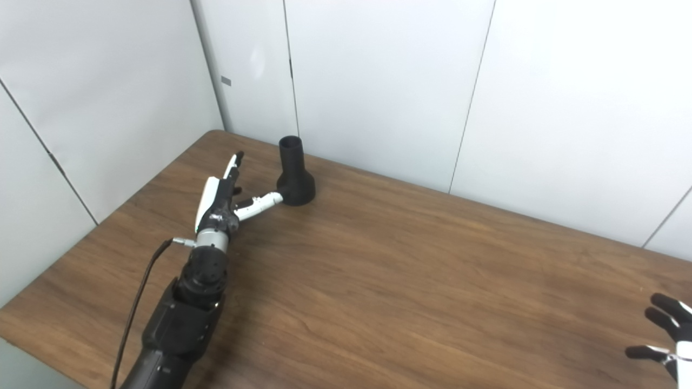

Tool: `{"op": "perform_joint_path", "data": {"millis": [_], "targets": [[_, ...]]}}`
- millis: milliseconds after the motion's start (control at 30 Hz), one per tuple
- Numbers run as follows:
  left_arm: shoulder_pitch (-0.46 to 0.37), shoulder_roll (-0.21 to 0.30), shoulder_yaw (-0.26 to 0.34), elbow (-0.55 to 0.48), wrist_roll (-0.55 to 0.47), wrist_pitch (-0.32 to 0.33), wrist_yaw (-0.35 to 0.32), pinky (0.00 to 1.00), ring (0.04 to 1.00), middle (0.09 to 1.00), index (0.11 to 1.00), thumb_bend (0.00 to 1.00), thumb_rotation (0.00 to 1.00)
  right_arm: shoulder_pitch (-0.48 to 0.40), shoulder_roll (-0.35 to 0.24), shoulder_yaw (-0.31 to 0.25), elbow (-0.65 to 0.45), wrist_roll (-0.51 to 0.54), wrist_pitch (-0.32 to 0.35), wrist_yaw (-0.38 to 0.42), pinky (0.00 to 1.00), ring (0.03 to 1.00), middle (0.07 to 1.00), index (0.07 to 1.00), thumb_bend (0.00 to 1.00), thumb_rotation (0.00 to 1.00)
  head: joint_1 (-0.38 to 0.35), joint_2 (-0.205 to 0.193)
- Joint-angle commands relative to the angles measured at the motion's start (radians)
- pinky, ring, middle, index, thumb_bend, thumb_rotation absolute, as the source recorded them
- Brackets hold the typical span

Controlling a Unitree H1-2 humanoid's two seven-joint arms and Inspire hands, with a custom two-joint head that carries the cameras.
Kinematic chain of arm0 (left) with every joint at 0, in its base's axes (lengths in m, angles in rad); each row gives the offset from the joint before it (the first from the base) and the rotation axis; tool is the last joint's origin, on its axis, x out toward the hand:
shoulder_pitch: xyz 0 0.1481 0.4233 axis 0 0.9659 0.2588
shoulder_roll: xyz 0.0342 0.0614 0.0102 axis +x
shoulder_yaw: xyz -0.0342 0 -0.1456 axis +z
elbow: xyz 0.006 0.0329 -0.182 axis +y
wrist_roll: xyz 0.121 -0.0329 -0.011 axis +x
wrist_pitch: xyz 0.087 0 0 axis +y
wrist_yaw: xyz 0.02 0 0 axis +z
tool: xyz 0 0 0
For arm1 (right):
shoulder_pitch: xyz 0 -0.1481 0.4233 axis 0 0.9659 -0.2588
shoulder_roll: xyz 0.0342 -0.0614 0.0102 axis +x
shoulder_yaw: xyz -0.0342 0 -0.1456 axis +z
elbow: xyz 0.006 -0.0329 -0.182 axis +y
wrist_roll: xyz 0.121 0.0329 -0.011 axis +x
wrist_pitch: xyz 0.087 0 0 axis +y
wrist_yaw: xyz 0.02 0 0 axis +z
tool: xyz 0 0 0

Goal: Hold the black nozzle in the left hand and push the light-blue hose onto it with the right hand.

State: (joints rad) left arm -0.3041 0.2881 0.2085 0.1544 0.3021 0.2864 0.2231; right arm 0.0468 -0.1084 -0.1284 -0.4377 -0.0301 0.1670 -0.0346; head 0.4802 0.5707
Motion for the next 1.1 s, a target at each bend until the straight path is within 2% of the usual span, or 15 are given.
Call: {"op": "perform_joint_path", "data": {"millis": [0,200,400,533,600,633,767,833,867,900,1033,1067], "targets": [[-0.066,0.035,-0.009,0.036,0.032,-0.018,0.035,0.88,0.963,0.993,1.0,1.0,0.42,-0.024,-0.009,-0.007,-0.016,0.006,-0.043,0.001,0.37,0.769,0.786,0.668,0.02,0.79,-0.002,0.001],[-0.108,0.057,-0.048,0.16,0.026,-0.044,0.023,0.79,0.914,0.972,0.969,1.0,0.34,-0.018,-0.006,-0.007,-0.028,0.004,-0.032,-0.002,0.4,0.753,0.776,0.669,0.04,0.78,-0.011,0.002],[-0.116,0.077,-0.093,0.206,-0.002,-0.082,-0.033,0.78,0.892,0.959,0.98,1.0,0.38,-0.015,-0.012,-0.008,-0.03,0.01,-0.033,0.004,0.37,0.753,0.774,0.659,0.04,0.78,-0.016,0.004],[-0.131,0.076,-0.107,0.272,-0.02,-0.147,-0.035,0.86,0.935,0.973,0.976,1.0,0.36,-0.01,-0.014,-0.009,-0.035,0.018,-0.031,0.007,0.34,0.751,0.772,0.663,0.04,0.77,-0.023,0.005],[-0.139,0.07,-0.105,0.3,-0.043,-0.175,-0.041,0.85,0.936,0.975,0.973,1.0,0.33,-0.008,-0.015,-0.01,-0.036,0.019,-0.032,0.007,0.33,0.752,0.771,0.66,0.01,0.77,-0.026,0.008],[-0.144,0.069,-0.107,0.321,-0.053,-0.2,-0.043,0.87,0.948,0.987,0.98,1.0,0.31,-0.008,-0.017,-0.011,-0.036,0.021,-0.031,0.007,0.36,0.748,0.77,0.662,0.01,0.77,-0.026,0.007],[-0.159,0.079,-0.135,0.368,-0.068,-0.265,-0.068,0.87,0.943,0.978,0.991,1.0,0.33,-0.006,-0.019,-0.012,-0.031,0.025,-0.039,0.007,0.41,0.758,0.774,0.672,0.04,0.76,-0.026,0.005],[-0.168,0.086,-0.151,0.379,-0.065,-0.266,-0.084,0.85,0.926,0.966,0.985,1.0,0.33,-0.006,-0.02,-0.011,-0.03,0.021,-0.04,0.006,0.42,0.762,0.776,0.672,0.05,0.75,-0.026,0.005],[-0.172,0.089,-0.157,0.385,-0.062,-0.266,-0.087,0.76,0.863,0.956,0.977,1.0,0.33,-0.006,-0.02,-0.01,-0.031,0.019,-0.039,0.005,0.42,0.761,0.777,0.674,0.05,0.75,-0.026,0.005],[-0.18,0.095,-0.17,0.396,-0.048,-0.261,-0.087,0.73,0.841,0.953,0.974,1.0,0.33,-0.006,-0.019,-0.01,-0.031,0.018,-0.037,0.004,0.42,0.761,0.778,0.674,0.05,0.75,-0.034,0.004],[-0.207,0.108,-0.203,0.446,-0.03,-0.251,-0.085,0.74,0.865,0.949,0.957,1.0,0.37,-0.005,-0.021,-0.011,-0.024,0.012,-0.046,0.002,0.44,0.751,0.775,0.675,0.07,0.75,-0.037,0.0],[-0.214,0.11,-0.209,0.459,-0.027,-0.248,-0.082,0.7,0.849,0.95,0.953,1.0,0.36,-0.004,-0.021,-0.012,-0.023,0.014,-0.047,0.003,0.44,0.751,0.774,0.672,0.06,0.75,-0.037,0.0]]}}
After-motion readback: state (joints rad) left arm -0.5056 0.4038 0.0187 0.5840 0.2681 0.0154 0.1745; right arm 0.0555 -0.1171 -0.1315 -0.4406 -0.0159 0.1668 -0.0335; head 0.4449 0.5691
